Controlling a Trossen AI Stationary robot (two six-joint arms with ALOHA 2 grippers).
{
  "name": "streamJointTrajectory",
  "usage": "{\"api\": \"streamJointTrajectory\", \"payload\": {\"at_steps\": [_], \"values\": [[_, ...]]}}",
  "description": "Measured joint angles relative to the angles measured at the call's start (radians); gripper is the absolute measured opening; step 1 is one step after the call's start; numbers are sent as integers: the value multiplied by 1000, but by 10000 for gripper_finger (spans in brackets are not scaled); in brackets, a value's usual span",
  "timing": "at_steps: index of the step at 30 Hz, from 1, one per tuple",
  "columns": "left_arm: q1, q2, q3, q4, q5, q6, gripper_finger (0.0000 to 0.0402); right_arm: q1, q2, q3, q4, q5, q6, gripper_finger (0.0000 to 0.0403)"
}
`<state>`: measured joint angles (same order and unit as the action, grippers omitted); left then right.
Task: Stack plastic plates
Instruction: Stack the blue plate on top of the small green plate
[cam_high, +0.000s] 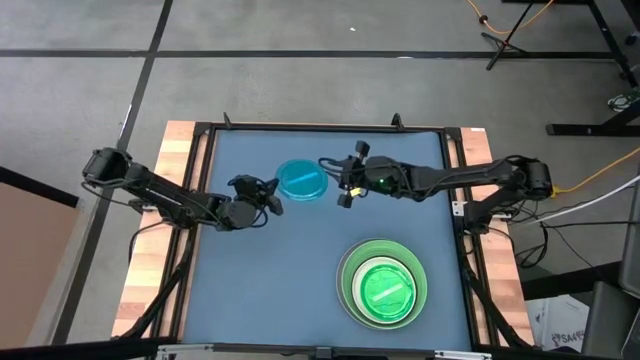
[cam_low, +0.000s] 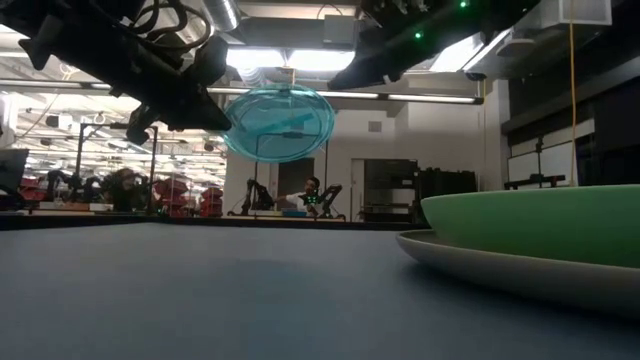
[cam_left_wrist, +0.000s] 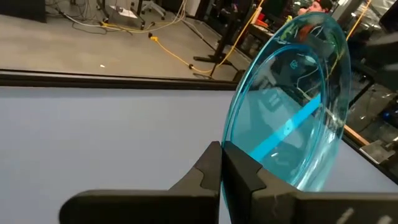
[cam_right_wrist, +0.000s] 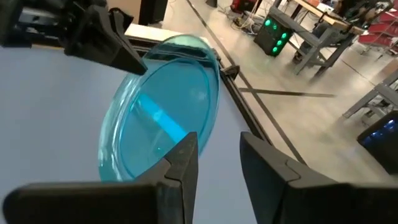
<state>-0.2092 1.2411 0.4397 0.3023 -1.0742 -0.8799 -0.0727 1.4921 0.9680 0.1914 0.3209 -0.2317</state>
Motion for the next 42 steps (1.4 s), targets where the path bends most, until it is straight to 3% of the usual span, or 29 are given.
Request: {"api": "streamJointTrajectory", "payload": {"at_steps": [18,32,42], "values": [[0,0,0,16,-7,1,0,0,99,0,105,28,0,111],[0,0,0,25,5,1,0,0,102,-1,98,12,0,109],[0,0,0,24,20,1,0,0,102,-1,99,2,0,22]]}}
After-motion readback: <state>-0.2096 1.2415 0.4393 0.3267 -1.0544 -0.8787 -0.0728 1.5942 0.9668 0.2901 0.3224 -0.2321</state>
